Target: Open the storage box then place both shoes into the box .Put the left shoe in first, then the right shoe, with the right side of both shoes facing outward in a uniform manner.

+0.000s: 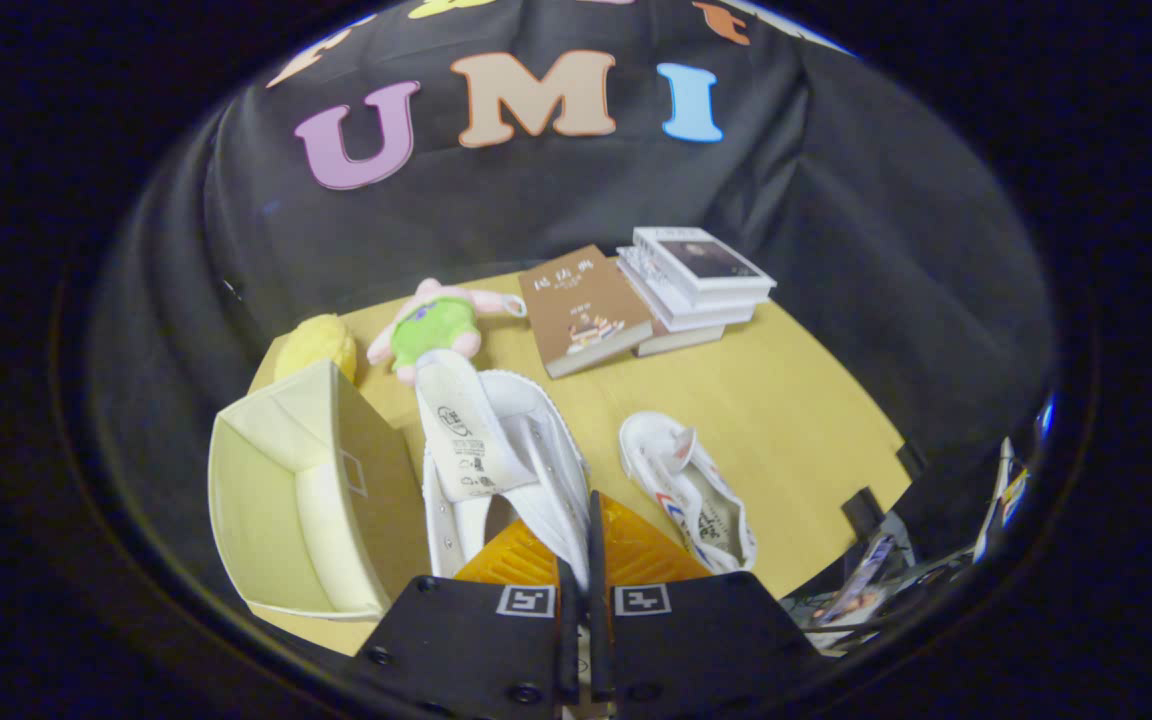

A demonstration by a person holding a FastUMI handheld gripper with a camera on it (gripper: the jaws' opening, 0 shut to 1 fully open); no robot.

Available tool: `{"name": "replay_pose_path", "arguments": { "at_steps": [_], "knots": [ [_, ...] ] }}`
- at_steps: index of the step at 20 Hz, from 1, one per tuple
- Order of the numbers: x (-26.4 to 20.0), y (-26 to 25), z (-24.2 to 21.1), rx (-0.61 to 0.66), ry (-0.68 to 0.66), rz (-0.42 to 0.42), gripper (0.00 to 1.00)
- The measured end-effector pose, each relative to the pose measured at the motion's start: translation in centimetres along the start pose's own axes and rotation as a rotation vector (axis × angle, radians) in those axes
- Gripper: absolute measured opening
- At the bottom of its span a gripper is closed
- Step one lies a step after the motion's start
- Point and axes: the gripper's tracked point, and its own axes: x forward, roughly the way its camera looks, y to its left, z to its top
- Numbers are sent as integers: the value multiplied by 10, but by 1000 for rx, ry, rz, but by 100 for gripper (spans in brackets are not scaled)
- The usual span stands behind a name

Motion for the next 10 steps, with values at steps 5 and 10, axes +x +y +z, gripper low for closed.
{"name": "replay_pose_path", "arguments": {
  "at_steps": [5,10],
  "knots": [
    [-34,104,38,-8,-77,163,8],
    [-25,218,29,5,-43,360,8]
  ]
}}
